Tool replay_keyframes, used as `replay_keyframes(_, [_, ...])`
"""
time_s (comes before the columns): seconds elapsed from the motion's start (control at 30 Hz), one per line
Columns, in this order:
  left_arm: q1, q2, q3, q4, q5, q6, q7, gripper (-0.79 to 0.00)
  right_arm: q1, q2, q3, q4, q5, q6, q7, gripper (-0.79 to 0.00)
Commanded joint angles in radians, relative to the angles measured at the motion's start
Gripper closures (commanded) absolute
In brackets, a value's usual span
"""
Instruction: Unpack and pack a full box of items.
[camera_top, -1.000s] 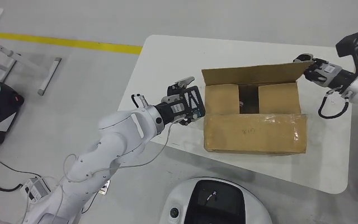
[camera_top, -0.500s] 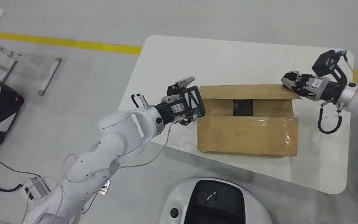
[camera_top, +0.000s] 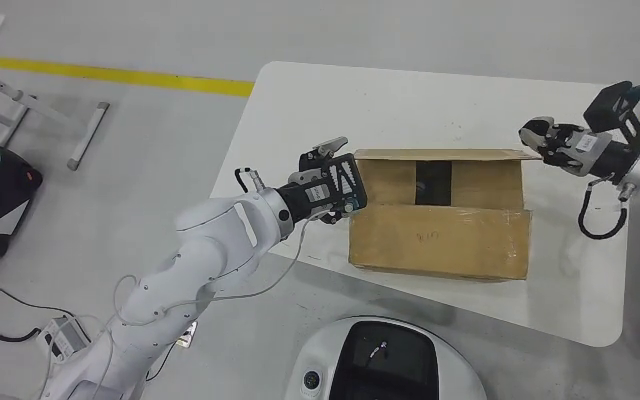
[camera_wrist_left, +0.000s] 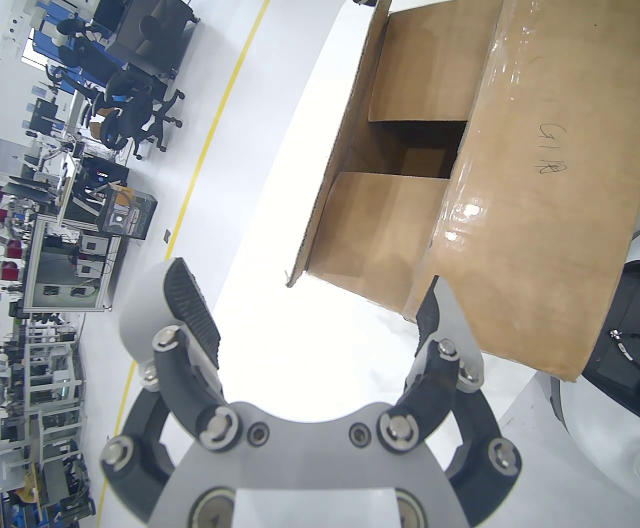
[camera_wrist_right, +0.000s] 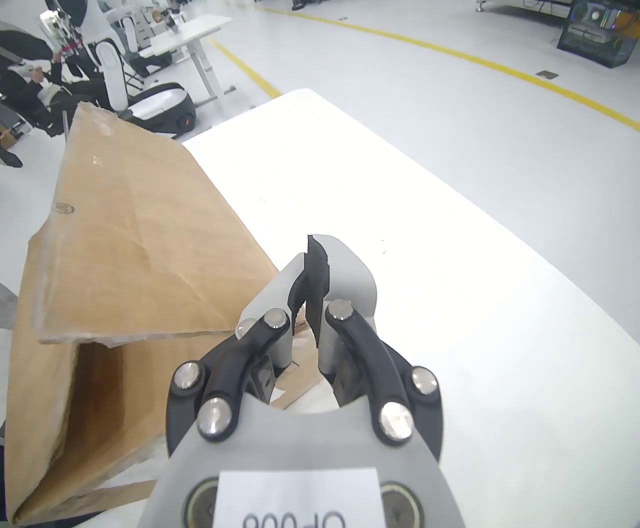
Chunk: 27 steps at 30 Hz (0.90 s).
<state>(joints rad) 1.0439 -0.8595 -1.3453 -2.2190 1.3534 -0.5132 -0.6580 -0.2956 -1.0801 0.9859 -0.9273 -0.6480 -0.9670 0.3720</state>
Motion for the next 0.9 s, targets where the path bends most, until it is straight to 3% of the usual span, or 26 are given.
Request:
replay_keyframes(0.0, [0.0,0.0,0.0,0.0,0.0,0.0,0.0,-0.785,-0.01,0.003,0.011,-0.02,0.038,-0.004,0.002,0.0])
replay_keyframes(0.43, [0.0,0.0,0.0,0.0,0.0,0.0,0.0,-0.785,-0.097,0.026,-0.017,-0.203,0.238,-0.034,0.2,0.0])
replay_keyframes(0.87, [0.0,0.0,0.0,0.0,0.0,0.0,0.0,-0.785,-0.134,0.03,-0.051,-0.261,0.207,0.06,0.268,0.0])
